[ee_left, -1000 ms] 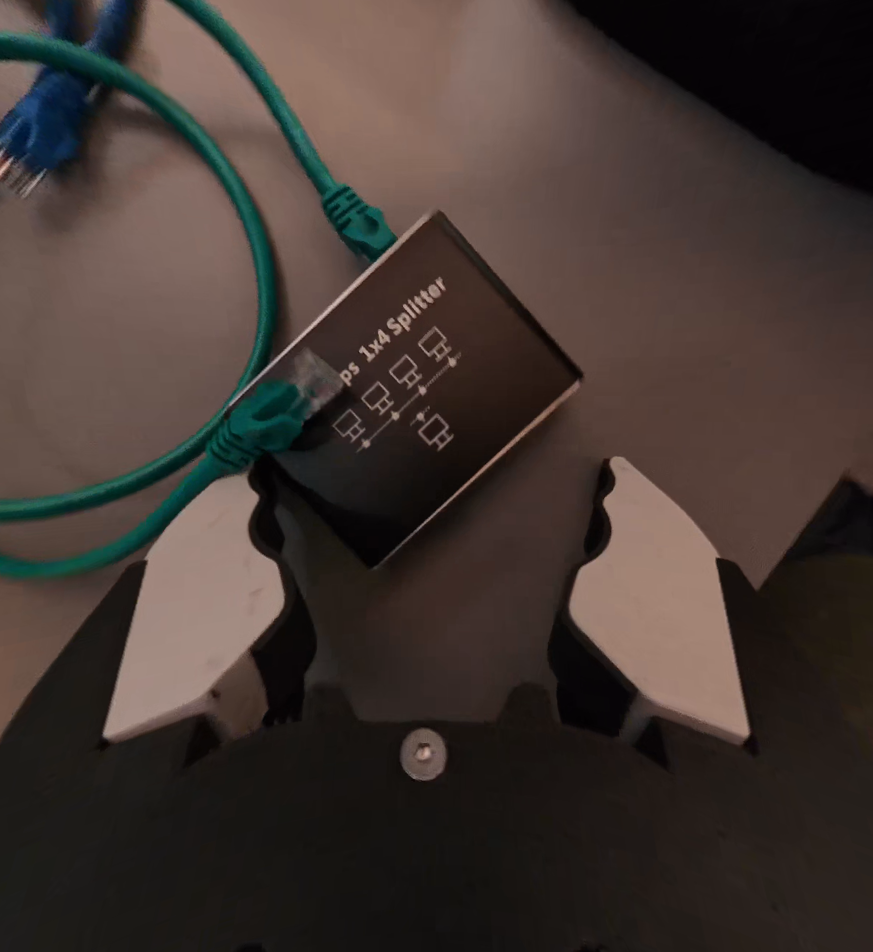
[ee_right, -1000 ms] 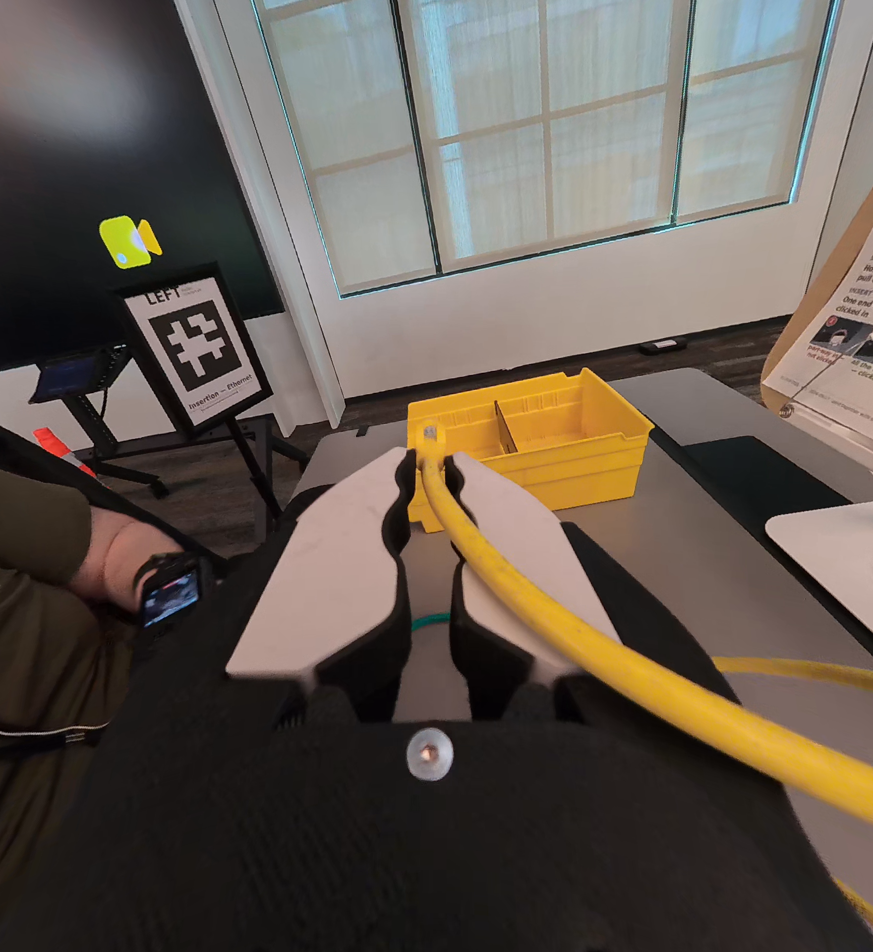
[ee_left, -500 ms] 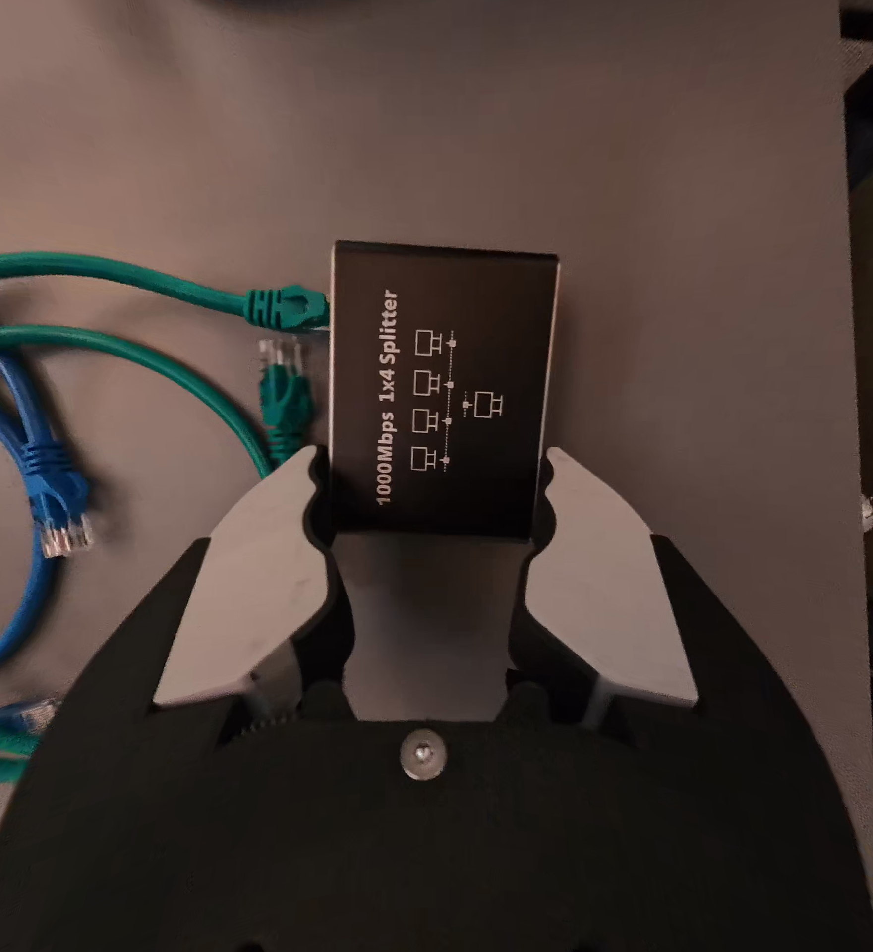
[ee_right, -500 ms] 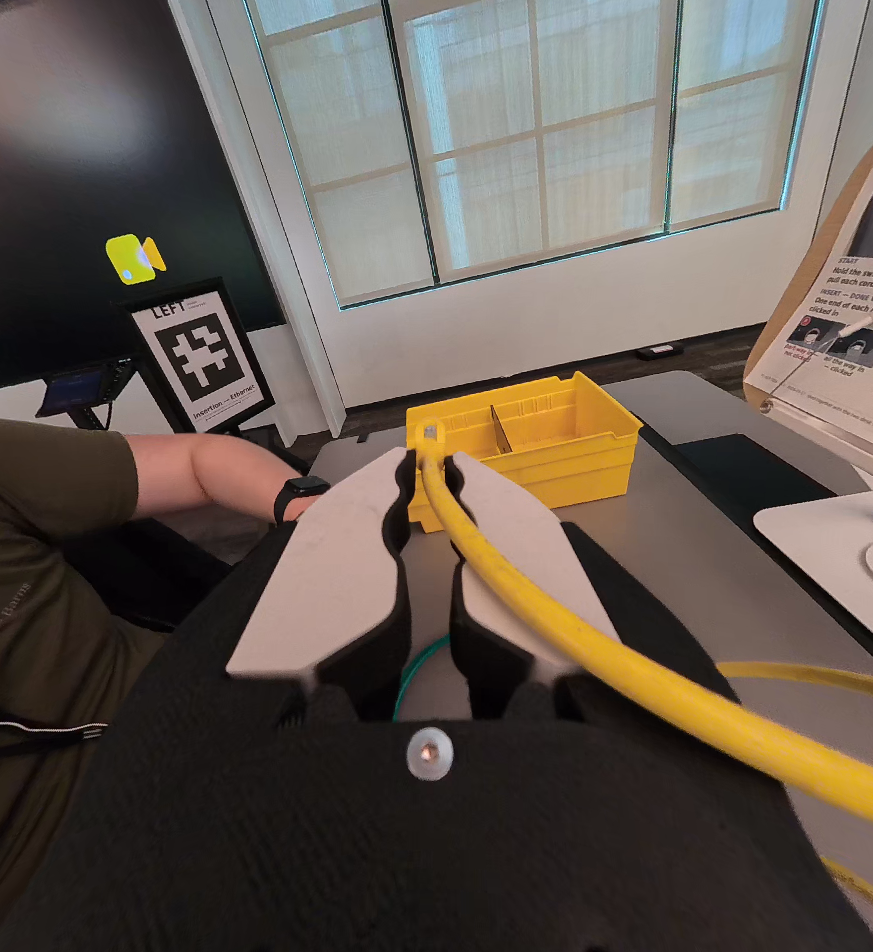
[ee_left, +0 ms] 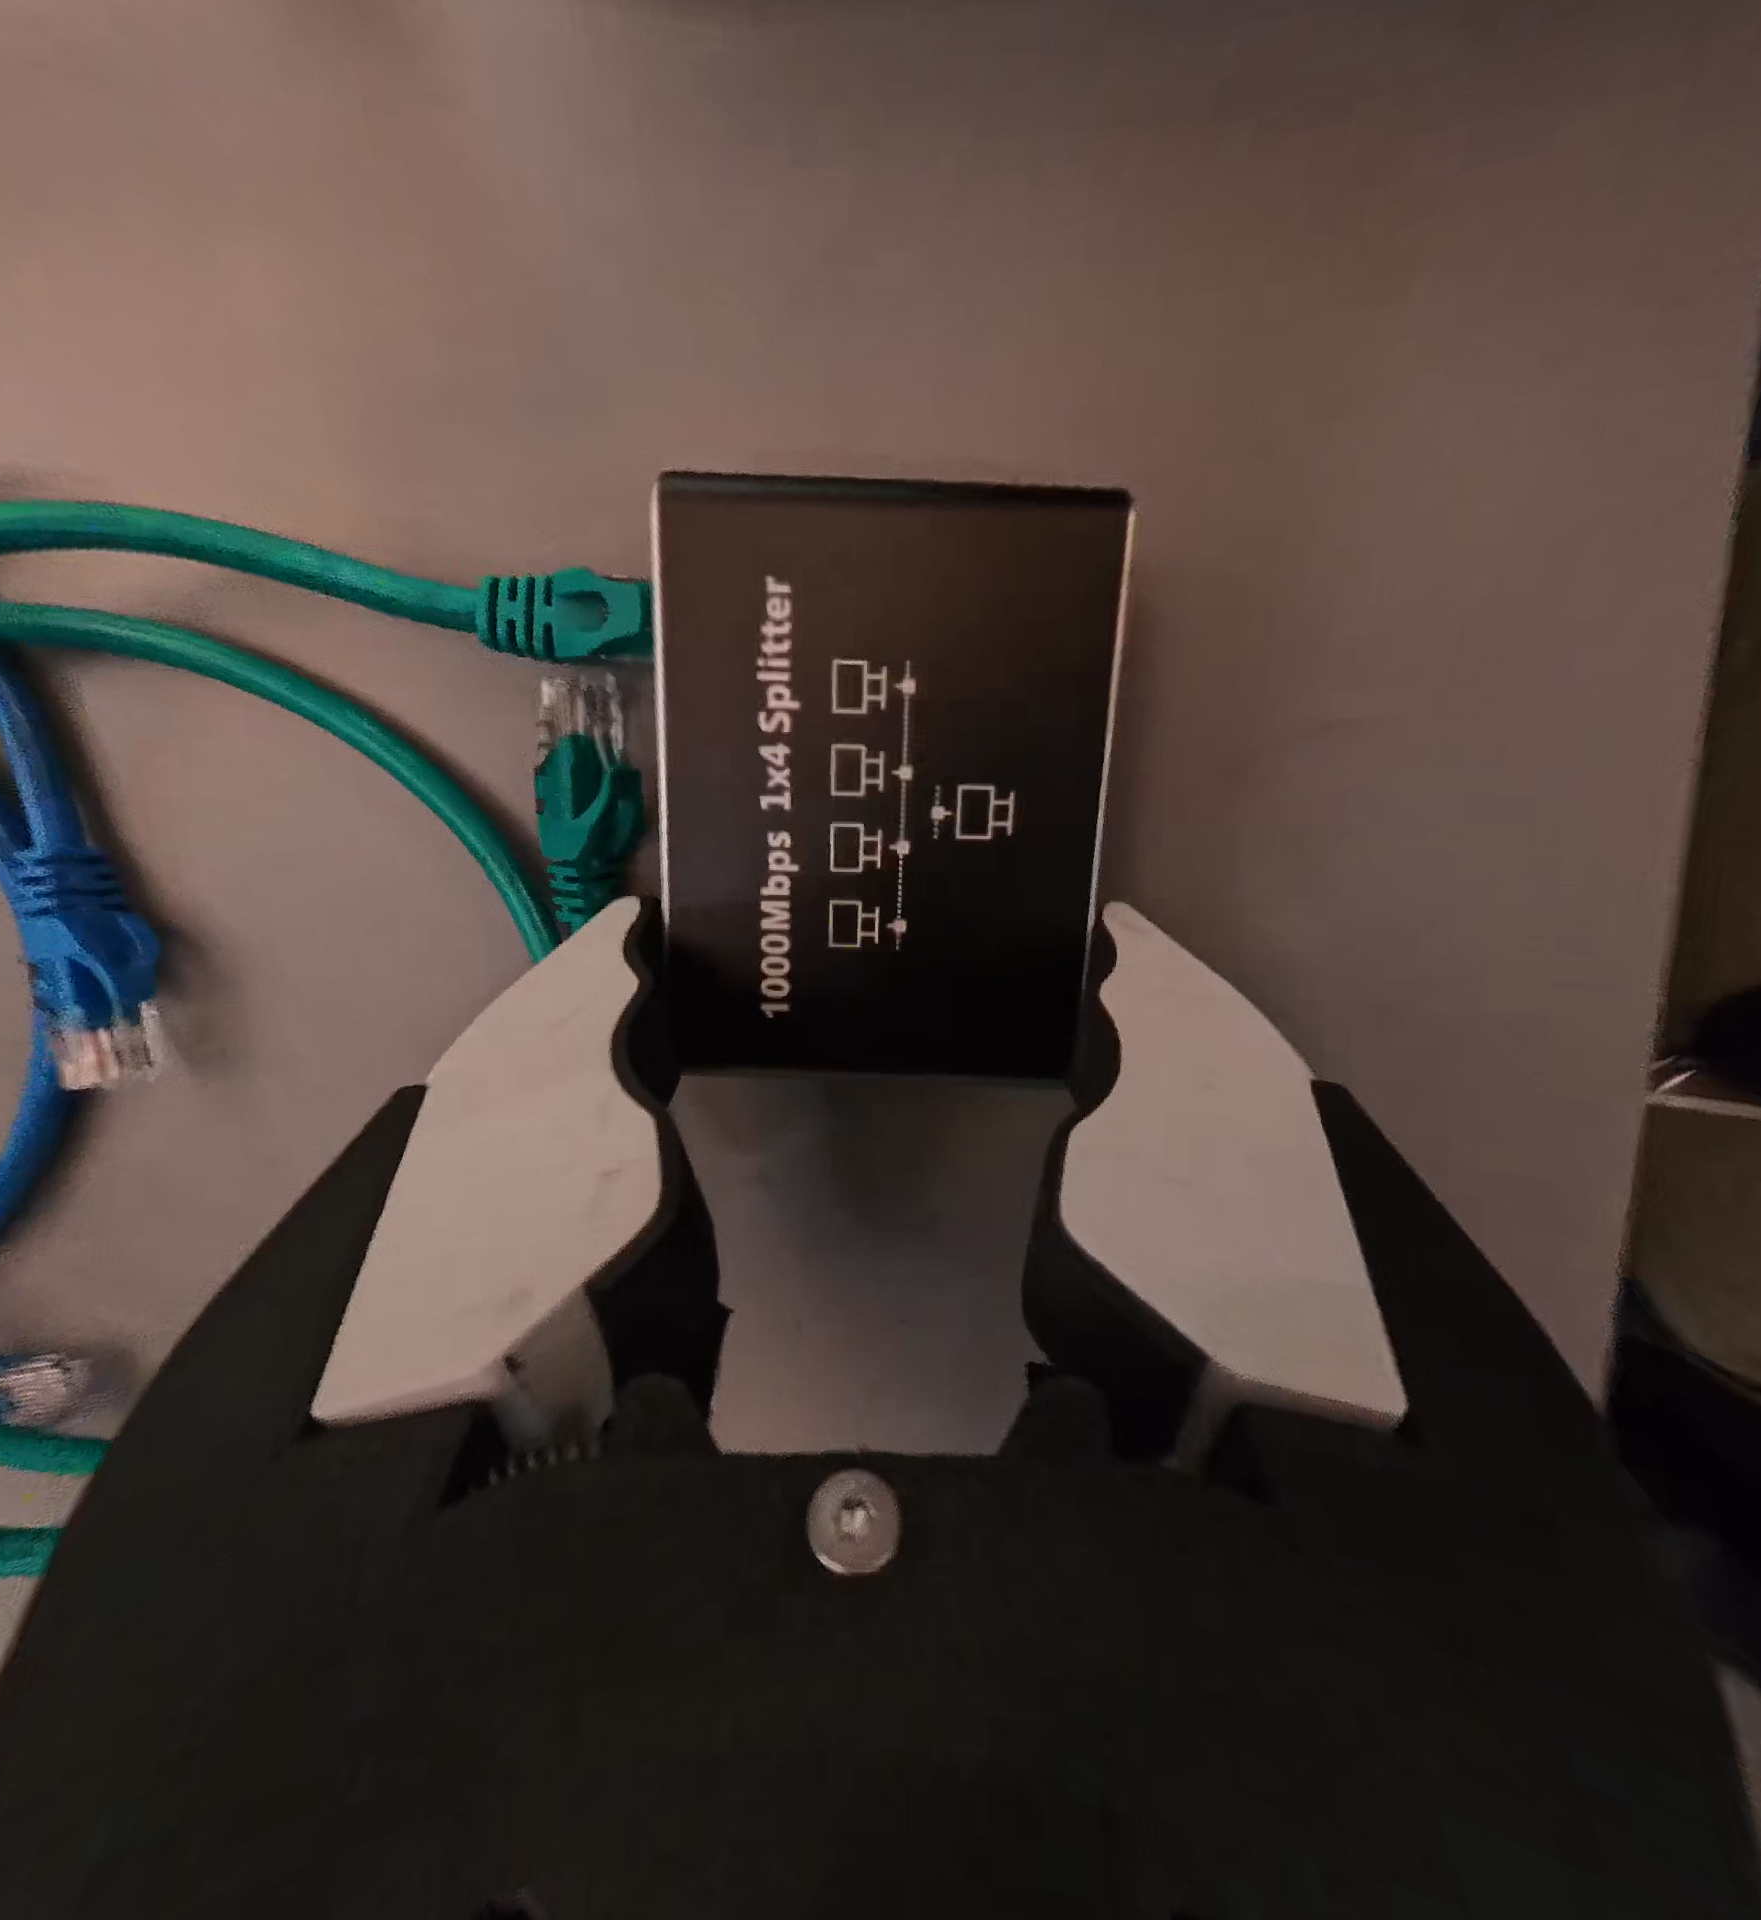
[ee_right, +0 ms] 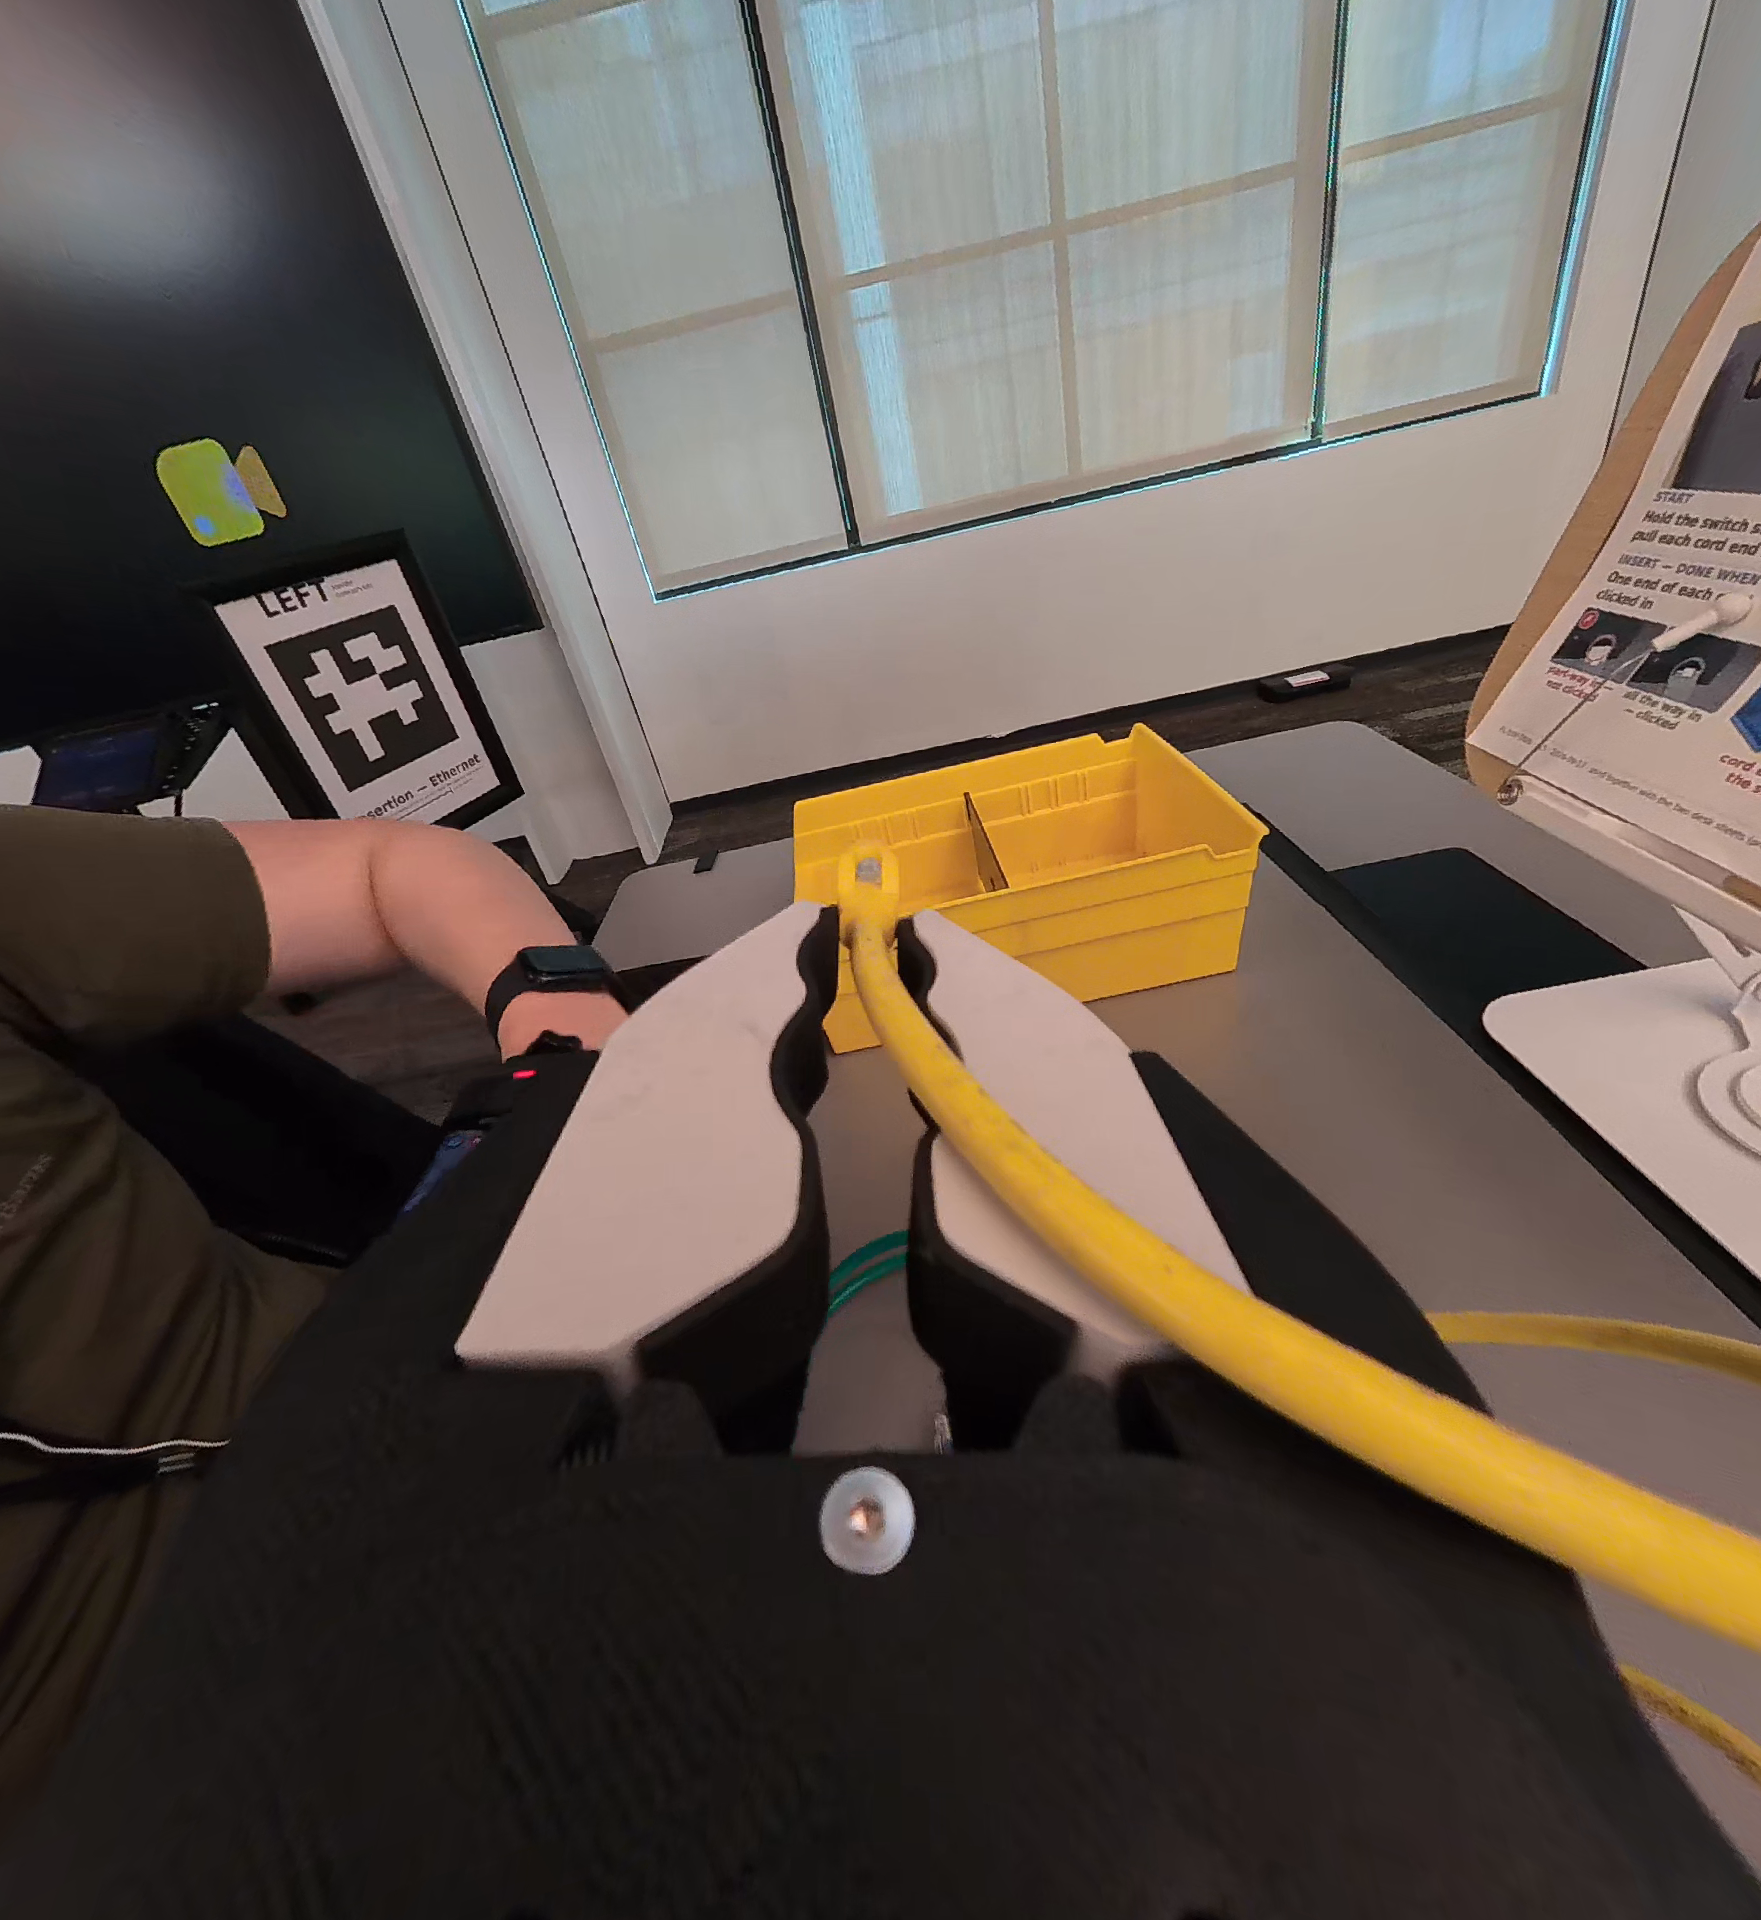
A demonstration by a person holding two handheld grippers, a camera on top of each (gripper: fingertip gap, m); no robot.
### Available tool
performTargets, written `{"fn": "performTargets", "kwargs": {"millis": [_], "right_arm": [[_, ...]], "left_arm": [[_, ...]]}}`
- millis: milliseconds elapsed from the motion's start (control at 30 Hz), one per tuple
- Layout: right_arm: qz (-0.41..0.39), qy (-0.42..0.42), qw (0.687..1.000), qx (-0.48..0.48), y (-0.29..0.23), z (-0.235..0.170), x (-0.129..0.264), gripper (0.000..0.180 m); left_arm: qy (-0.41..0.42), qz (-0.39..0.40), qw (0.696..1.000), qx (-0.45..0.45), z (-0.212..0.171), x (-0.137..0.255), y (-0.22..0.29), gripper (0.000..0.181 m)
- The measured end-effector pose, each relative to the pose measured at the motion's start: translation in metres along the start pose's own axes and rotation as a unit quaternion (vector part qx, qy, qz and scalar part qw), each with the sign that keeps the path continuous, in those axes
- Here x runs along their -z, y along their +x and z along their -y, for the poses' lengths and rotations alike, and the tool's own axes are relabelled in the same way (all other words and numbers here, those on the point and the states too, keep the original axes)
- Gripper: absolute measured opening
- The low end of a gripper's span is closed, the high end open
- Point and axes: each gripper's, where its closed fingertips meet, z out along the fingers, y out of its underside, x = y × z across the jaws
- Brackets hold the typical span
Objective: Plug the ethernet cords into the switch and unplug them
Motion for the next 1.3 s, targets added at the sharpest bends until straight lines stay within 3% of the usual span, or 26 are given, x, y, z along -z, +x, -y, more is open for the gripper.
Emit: {"fn": "performTargets", "kwargs": {"millis": [67, 167, 267, 367, 433, 533, 667, 800, 967, 1100, 1300], "right_arm": [[-0.003, -0.002, 1.0, 0.001, 0.001, -0.001, 0.001, 0.01], [-0.006, 0.0, 1.0, 0.0, 0.003, 0.0, 0.003, 0.01], [-0.012, 0.007, 1.0, -0.003, 0.006, 0.002, 0.008, 0.01], [-0.025, 0.02, 0.999, -0.001, 0.01, 0.006, 0.013, 0.01], [-0.048, 0.041, 0.998, 0.012, 0.015, 0.013, 0.018, 0.01], [-0.093, 0.067, 0.992, 0.055, 0.019, 0.026, 0.026, 0.01], [-0.151, 0.058, 0.972, 0.169, 0.011, 0.036, 0.021, 0.01], [-0.19, 0.028, 0.926, 0.325, -0.009, 0.037, -0.005, 0.01], [-0.237, -0.035, 0.862, 0.448, -0.015, 0.024, -0.037, 0.01], [-0.26, -0.066, 0.818, 0.51, -0.017, 0.017, -0.051, 0.01], [-0.288, -0.127, 0.746, 0.586, -0.011, 0.002, -0.064, 0.01]], "left_arm": [[0.031, -0.048, 0.995, 0.076, 0.007, 0.004, 0.001, 0.074], [0.127, -0.143, 0.963, 0.188, 0.022, 0.022, 0.0, 0.074], [0.236, -0.213, 0.913, 0.257, 0.034, 0.056, -0.012, 0.074], [0.354, -0.264, 0.843, 0.306, 0.041, 0.1, -0.031, 0.074], [0.422, -0.275, 0.8, 0.326, 0.04, 0.129, -0.049, 0.074], [0.491, -0.222, 0.768, 0.346, 0.027, 0.167, -0.089, 0.074], [0.53, -0.058, 0.772, 0.346, 0.009, 0.213, -0.141, 0.074], [0.527, 0.109, 0.782, 0.314, -0.003, 0.252, -0.172, 0.074], [0.51, 0.21, 0.783, 0.286, -0.016, 0.267, -0.178, 0.074], [0.481, 0.248, 0.792, 0.283, -0.024, 0.26, -0.18, 0.074], [0.485, 0.229, 0.795, 0.283, -0.021, 0.251, -0.18, 0.074]]}}
